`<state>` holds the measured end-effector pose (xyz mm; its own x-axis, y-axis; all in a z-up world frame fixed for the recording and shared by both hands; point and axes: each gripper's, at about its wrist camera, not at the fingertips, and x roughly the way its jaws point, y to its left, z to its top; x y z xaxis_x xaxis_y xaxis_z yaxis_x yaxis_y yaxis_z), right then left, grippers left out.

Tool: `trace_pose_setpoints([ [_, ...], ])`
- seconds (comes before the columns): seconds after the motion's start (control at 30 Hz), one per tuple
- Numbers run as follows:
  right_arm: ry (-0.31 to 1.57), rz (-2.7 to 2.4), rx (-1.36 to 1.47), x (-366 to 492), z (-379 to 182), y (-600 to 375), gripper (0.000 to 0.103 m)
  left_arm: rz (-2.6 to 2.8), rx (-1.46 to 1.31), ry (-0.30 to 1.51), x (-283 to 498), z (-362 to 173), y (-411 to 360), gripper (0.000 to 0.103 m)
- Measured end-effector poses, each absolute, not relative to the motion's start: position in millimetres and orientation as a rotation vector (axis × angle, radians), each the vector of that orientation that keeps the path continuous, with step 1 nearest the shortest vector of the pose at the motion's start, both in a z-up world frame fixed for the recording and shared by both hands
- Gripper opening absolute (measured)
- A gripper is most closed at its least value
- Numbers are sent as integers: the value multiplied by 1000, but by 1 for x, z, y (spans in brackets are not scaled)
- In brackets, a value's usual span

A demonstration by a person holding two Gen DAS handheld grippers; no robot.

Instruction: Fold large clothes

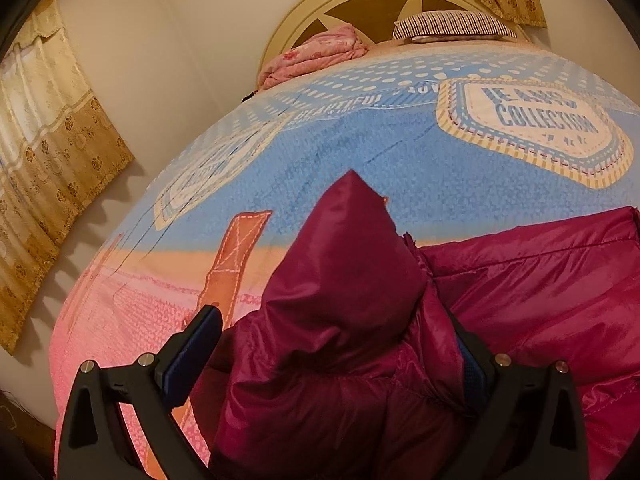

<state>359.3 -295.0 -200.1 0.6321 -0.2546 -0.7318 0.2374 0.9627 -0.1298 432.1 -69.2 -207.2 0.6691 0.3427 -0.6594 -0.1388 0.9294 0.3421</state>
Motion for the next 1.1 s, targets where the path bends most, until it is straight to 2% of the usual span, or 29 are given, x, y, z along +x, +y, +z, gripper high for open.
trace_pose_setpoints([
  [0.57, 858, -293, -42, 363, -204, -296, 88, 286, 285, 793, 430, -205, -69, 102],
  [0.63, 867, -294, -48, 363, -201, -295, 88, 298, 266, 813, 425, -194, -64, 102],
  [0.7, 858, -286, -36, 355, -187, -292, 83, 265, 182, 807, 410, -176, -54, 102],
  [0.87, 692, -213, 10, 319, -142, -257, 86, 207, 144, 651, 359, -137, -52, 102],
  [0.97, 693, -151, -28, 314, -151, -226, 86, 215, 210, 643, 351, -152, -61, 102],
  [1.1, 750, -140, -116, 321, -187, -203, 86, 234, 227, 726, 361, -189, -58, 102],
])
